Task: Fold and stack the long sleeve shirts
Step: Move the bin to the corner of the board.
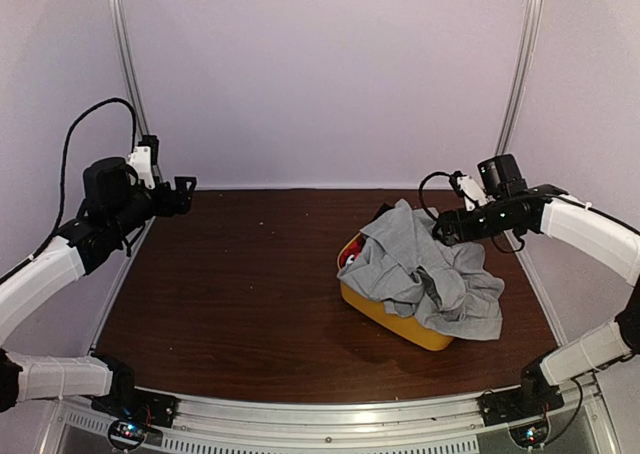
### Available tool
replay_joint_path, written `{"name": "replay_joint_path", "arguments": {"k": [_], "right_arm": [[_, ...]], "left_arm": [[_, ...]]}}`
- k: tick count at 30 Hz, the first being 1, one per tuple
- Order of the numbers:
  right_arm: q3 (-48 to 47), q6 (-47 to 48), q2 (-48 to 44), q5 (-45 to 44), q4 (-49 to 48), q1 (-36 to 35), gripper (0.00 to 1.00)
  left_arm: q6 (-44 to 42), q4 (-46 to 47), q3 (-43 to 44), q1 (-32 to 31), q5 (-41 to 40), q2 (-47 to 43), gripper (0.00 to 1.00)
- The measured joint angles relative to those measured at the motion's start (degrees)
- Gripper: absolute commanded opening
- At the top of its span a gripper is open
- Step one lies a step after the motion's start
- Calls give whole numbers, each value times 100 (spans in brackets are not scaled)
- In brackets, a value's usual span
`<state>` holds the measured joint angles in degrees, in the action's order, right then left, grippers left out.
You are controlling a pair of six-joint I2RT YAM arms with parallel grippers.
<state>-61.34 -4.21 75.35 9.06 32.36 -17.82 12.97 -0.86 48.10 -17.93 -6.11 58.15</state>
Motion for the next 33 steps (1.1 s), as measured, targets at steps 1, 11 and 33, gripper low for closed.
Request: {"name": "replay_joint_path", "arguments": {"k": [1,11,33], "right_arm": [[2,4,31,48,28,-59,100],[63,98,643,144,-2,-214,87],[-634,-175,1733,-1014,-433,1257,57]], "left_arm": [[0,0,0,0,4,0,98],[9,7,0,0,195,-7,98],[48,-7,0,0,337,20,98]]}}
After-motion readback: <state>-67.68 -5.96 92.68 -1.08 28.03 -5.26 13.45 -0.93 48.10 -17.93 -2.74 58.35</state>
